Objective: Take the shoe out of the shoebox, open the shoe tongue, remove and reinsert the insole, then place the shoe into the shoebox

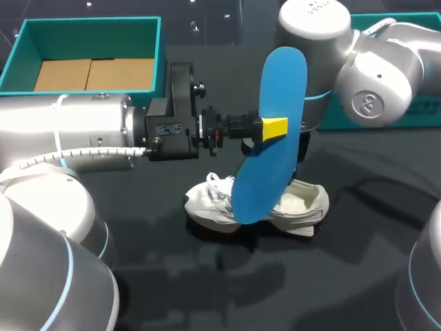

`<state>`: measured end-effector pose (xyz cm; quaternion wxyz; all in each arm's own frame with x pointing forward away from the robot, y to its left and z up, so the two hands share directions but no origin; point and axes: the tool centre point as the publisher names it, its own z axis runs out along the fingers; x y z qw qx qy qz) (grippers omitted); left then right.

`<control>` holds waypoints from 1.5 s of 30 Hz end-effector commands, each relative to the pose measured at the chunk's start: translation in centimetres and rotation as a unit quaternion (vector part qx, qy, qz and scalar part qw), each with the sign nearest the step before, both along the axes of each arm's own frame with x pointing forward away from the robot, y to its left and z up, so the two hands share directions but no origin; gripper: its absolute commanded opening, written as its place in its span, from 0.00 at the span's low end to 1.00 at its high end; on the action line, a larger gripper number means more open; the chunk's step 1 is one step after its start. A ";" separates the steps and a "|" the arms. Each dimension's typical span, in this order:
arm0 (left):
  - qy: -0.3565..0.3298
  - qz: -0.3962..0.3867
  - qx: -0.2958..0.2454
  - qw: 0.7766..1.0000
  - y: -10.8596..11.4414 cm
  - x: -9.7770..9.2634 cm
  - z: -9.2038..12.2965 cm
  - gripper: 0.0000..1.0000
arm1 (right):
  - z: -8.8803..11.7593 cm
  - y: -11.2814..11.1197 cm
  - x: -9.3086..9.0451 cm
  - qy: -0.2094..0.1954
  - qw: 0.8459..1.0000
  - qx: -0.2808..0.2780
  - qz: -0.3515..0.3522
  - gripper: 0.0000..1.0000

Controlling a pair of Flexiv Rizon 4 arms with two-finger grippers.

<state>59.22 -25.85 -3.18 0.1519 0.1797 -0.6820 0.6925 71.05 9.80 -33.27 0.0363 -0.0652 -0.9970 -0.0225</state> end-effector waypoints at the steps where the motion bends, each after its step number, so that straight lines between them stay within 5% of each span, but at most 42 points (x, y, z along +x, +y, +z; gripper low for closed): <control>1: 0.000 0.001 -0.002 1.000 0.2 -0.2 -0.2 0.00 | 0.6 -0.4 -0.3 0.016 0.994 -0.011 -0.112 0.00; 16: 0.000 0.001 -0.002 1.000 0.2 -0.2 -0.2 0.00 | 1.3 0.3 -2.8 0.014 0.920 -0.006 -0.391 0.00; 28: 0.000 0.001 -0.002 1.000 0.2 -0.2 -0.2 0.00 | 0.4 1.0 -4.0 0.032 0.864 0.024 -0.502 0.00; 45: 0.000 0.001 -0.002 1.000 0.2 -0.2 -0.2 0.00 | -2.0 2.1 -3.9 0.054 0.843 0.040 -0.533 0.00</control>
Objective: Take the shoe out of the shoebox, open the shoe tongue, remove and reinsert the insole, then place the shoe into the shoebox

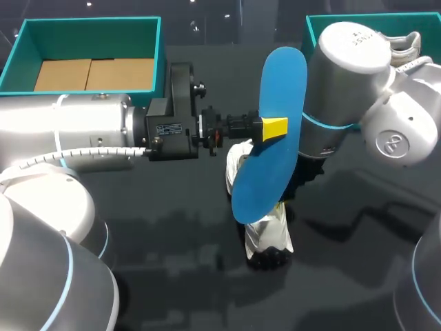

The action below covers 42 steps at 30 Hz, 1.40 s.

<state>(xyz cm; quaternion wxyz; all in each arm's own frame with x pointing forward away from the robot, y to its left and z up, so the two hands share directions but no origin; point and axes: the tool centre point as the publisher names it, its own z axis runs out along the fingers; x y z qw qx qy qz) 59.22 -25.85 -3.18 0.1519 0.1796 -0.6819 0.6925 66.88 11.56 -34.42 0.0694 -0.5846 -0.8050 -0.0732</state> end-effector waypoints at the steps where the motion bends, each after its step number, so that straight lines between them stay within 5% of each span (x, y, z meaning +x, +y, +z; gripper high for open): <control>1: 0.000 0.001 -0.002 1.000 0.2 -0.2 -0.2 0.00 | -1.0 0.4 0.3 0.004 1.000 0.006 -0.004 0.00; 20: 0.000 0.001 -0.002 1.000 0.2 -0.2 -0.2 0.00 | -2.9 0.4 0.1 0.012 0.999 0.030 -0.039 0.00; 24: 0.000 0.001 -0.002 1.000 0.2 -0.2 -0.2 0.00 | -3.0 0.2 0.1 0.014 0.998 0.032 -0.044 0.80; 26: 0.000 0.001 -0.002 1.000 0.2 -0.2 -0.2 0.00 | -2.7 0.0 0.1 0.013 0.998 0.034 -0.046 1.00; 37: 0.000 0.001 -0.002 1.000 0.2 -0.2 -0.2 0.00 | 1.4 -1.6 0.7 -0.001 0.997 0.069 -0.025 1.00; 42: 0.000 0.001 -0.002 1.000 0.2 -0.2 -0.2 0.00 | 1.4 -1.6 0.7 -0.001 0.997 0.069 -0.025 1.00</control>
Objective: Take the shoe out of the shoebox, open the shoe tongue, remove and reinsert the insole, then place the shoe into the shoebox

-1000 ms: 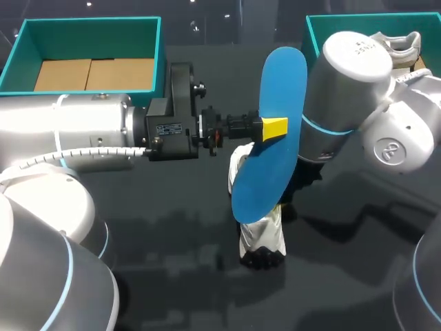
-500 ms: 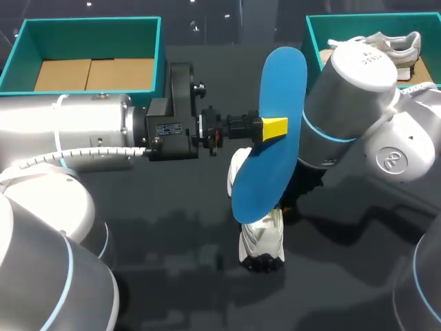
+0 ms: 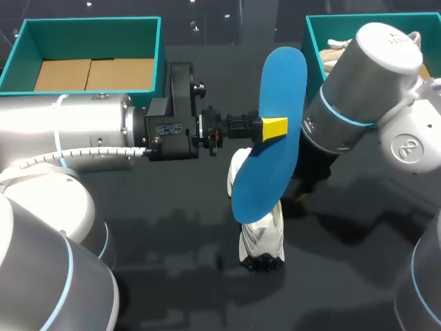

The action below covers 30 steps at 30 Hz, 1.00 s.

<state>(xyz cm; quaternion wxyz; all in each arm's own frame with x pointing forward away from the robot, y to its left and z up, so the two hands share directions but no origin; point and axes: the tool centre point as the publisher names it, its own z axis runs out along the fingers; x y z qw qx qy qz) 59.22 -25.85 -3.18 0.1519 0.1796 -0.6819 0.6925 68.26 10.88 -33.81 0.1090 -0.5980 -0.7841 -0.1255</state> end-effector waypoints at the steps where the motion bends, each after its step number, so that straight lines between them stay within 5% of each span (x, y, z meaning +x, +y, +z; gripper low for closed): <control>1: 0.000 0.001 -0.002 1.000 0.2 -0.2 -0.2 0.00 | 0.8 -0.9 -0.7 -0.005 1.000 0.003 -0.002 1.00; 9: 0.000 0.001 -0.002 1.000 0.2 -0.2 -0.2 0.00 | 0.9 -1.0 -0.7 -0.002 1.000 0.011 -0.004 1.00; 14: 0.000 0.001 -0.002 1.000 0.2 -0.2 -0.2 0.00 | 3.4 -2.1 -0.2 0.003 0.997 0.070 -0.031 1.00; 21: -0.138 -0.029 0.027 0.990 0.2 1.0 1.0 0.00 | 6.6 -3.1 0.5 0.028 0.988 0.137 -0.057 1.00; 26: -0.292 -0.059 0.065 0.952 0.5 1.3 2.5 0.00 | 7.6 -2.8 1.1 0.051 0.983 0.163 -0.064 1.00; 30: -0.455 -0.071 0.110 0.881 0.8 1.5 3.2 0.00 | 8.4 -2.3 1.8 0.061 0.977 0.194 -0.056 1.00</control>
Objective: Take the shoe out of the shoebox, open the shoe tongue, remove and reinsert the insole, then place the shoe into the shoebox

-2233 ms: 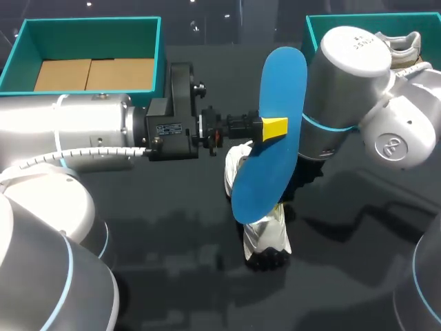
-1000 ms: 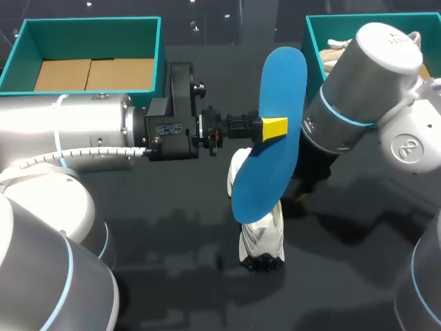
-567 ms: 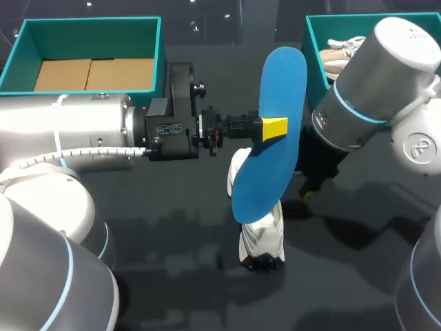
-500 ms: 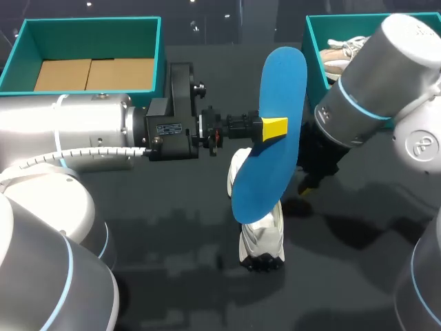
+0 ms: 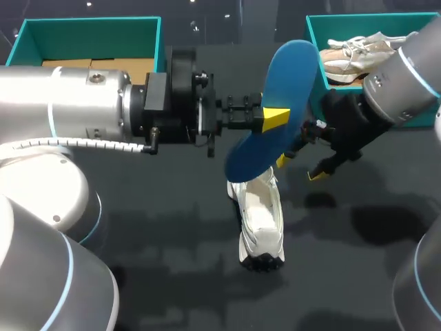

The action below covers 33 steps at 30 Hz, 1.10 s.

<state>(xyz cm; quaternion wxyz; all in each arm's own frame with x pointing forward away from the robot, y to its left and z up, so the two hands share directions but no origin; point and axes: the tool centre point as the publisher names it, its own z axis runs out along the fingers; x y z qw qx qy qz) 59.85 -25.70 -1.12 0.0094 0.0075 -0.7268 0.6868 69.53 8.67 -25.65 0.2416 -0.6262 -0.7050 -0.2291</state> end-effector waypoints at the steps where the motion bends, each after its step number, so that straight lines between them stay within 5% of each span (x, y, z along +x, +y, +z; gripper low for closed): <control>1: -0.293 -0.028 0.109 0.950 0.5 1.0 0.9 0.00 | 0.4 0.0 0.8 0.007 0.998 0.053 0.016 1.00; 15: -0.313 -0.023 0.116 0.942 0.6 1.7 0.3 0.00 | 0.7 -0.1 1.3 0.009 0.998 0.066 0.013 1.00; 26: -0.477 -0.051 0.163 0.862 1.4 5.0 -3.8 0.00 | 3.2 0.2 2.4 0.043 0.995 0.092 -0.018 1.00; 33: -0.585 -0.066 0.162 0.792 2.0 6.0 -6.2 0.00 | 4.9 0.5 2.9 0.052 0.992 0.112 -0.033 1.00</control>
